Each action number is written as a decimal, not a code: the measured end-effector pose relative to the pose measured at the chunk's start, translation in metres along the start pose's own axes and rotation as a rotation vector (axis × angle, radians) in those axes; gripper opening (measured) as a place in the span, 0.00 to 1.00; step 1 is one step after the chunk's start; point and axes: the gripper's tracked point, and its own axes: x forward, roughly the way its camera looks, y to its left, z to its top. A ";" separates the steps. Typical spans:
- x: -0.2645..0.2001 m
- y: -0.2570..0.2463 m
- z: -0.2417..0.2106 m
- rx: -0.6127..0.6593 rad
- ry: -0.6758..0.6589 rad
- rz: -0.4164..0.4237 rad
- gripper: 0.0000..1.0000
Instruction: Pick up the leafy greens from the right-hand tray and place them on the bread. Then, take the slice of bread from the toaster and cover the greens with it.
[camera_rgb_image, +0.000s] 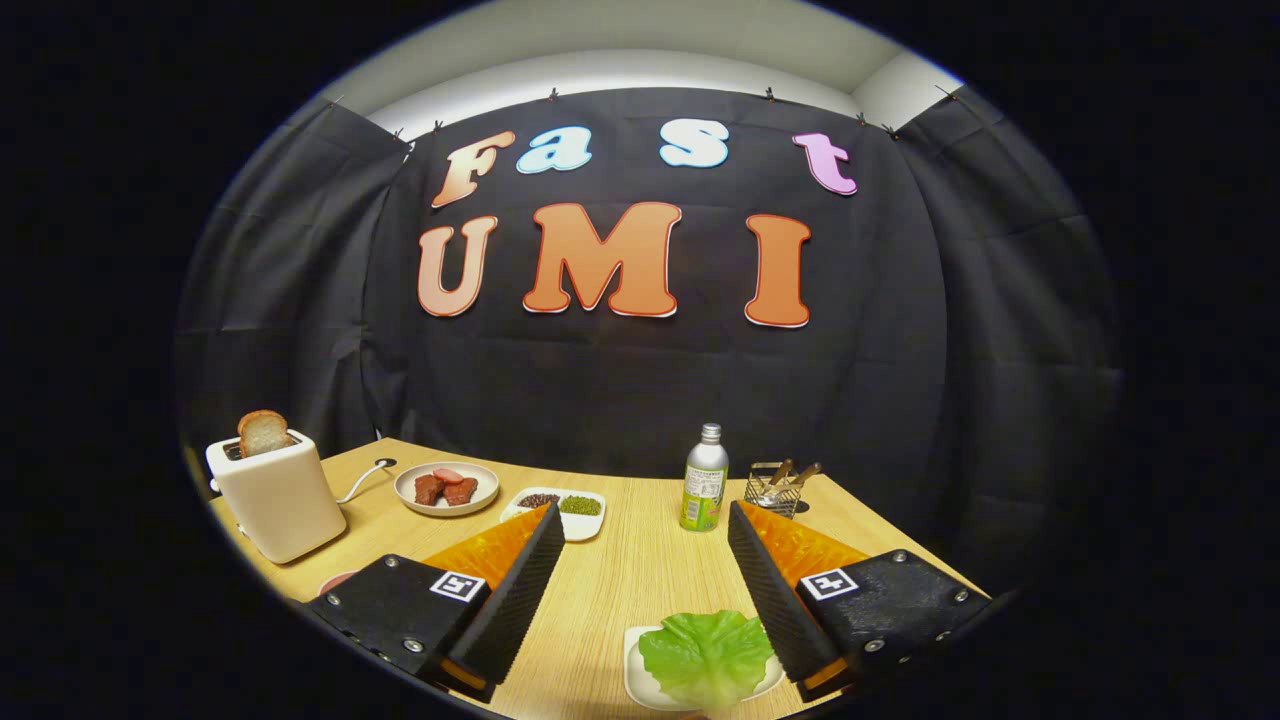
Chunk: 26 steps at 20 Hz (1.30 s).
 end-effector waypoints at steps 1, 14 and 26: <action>0.000 -0.002 -0.004 -0.004 0.015 0.001 0.99; -0.004 -0.009 -0.067 -0.007 0.289 0.053 0.99; 0.001 -0.010 -0.130 -0.006 0.627 0.109 0.99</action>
